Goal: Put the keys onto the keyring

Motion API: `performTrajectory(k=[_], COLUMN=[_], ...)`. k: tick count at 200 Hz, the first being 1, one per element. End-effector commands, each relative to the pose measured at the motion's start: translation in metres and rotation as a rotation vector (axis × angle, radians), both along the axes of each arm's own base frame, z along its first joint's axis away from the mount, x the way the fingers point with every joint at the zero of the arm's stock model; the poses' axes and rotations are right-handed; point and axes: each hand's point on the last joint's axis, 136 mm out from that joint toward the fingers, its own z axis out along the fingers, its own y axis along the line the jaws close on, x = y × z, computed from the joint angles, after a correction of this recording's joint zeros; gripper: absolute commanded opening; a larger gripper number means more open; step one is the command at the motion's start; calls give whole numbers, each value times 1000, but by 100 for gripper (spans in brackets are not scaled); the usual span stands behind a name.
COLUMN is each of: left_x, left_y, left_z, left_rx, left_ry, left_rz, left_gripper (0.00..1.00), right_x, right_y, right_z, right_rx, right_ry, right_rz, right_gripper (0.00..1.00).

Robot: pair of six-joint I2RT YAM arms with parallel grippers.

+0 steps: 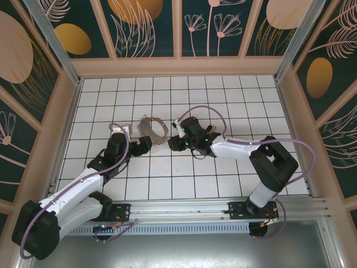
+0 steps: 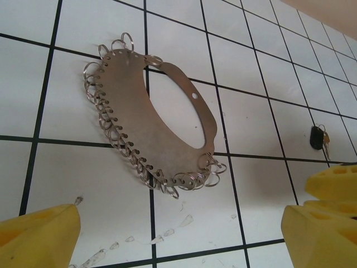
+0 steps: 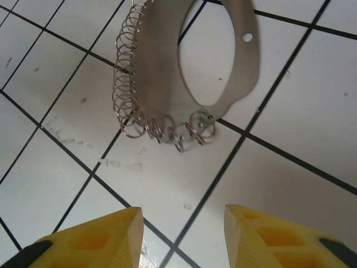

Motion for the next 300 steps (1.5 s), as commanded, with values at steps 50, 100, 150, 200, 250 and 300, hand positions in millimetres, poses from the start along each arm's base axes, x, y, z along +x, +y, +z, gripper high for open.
performTrajectory(k=[50,100,150,200,250,300], left_x=[2,-1,0,-1,-1,-1], left_y=[10,14,13,13,12,11], left_z=[-5,-7,-5,-3,-1,2], left_rx=[-18,-33,-38,-34,-34,-39], left_ry=[13,16,12,6,3,-4], left_rz=[35,52,46,42,35,32], left_gripper=[88,89,89,89,89,89], right_x=[15,15,15,18,21,24], right_y=[42,58,65,67,68,67], right_z=[-4,-16,-29,-39,-47,-54], right_rx=[-14,-26,-40,-55,-62,-61], right_ry=[6,35,59,71,83,93], right_rz=[68,98,117,112,108,99], right_gripper=[36,29,28,27,27,26])
